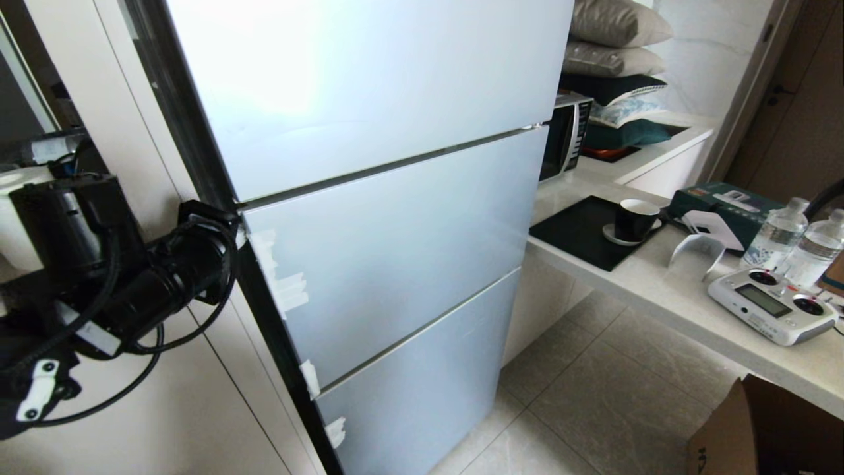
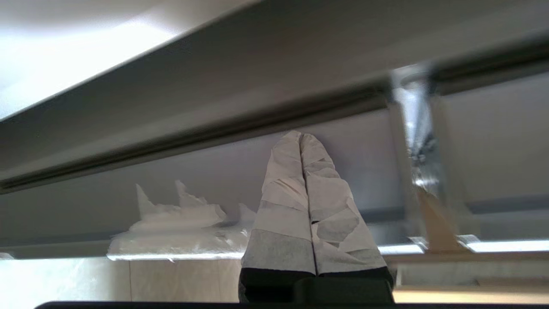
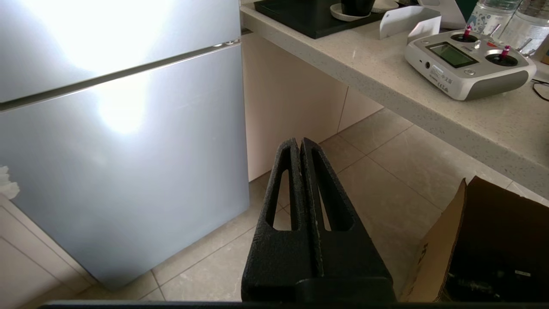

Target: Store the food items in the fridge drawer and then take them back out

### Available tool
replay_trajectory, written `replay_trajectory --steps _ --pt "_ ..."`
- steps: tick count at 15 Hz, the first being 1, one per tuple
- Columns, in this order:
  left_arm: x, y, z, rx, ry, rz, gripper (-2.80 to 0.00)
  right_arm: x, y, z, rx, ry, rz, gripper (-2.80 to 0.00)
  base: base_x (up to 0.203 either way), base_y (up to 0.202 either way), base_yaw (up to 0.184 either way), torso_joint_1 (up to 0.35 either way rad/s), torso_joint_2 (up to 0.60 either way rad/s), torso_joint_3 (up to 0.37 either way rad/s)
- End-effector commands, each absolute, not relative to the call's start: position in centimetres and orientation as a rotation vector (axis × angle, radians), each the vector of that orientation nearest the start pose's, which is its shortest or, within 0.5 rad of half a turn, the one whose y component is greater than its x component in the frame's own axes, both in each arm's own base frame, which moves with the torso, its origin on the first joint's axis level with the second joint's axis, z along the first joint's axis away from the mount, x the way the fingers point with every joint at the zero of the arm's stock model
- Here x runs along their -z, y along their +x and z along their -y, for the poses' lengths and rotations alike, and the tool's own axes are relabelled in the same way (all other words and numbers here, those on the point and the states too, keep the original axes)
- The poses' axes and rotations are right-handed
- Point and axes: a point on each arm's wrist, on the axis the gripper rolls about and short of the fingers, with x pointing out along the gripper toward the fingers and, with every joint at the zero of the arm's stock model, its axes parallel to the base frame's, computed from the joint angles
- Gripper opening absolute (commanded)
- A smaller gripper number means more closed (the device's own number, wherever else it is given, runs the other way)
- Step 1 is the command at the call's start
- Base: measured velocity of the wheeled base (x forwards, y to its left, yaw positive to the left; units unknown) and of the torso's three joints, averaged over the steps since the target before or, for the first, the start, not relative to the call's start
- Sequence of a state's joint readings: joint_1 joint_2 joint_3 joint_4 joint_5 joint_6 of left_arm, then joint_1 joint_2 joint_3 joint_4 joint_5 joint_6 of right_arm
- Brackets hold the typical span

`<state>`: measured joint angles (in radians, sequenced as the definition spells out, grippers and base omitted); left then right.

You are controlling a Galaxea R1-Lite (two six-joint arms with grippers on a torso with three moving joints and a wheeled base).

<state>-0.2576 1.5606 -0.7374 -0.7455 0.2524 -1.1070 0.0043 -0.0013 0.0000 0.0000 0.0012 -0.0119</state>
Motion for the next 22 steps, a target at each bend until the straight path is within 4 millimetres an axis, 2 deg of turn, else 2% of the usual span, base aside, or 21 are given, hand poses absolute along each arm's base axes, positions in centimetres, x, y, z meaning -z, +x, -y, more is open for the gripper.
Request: replay_trajectory --steps 1,12,22 --pt "-21.2 26.8 6.8 -0.040 -1.091 -0.080 -2.80 -7.5 -2.3 0.0 -0.006 -0.012 0.001 -2.80 0.000 0.000 0.000 0.000 0.00 0.000" --pt "-20.5 25.6 8.3 -0.022 -1.079 -0.118 -2.80 -7.5 -2.3 0.0 -0.006 -0.012 0.000 -2.80 0.000 0.000 0.000 0.000 0.00 0.000" --pt "-20.1 24.8 8.6 -0.011 -1.074 -0.142 -2.80 -7.5 -2.3 0.0 -0.006 -0.012 0.000 -2.80 0.000 0.000 0.000 0.000 0.00 0.000"
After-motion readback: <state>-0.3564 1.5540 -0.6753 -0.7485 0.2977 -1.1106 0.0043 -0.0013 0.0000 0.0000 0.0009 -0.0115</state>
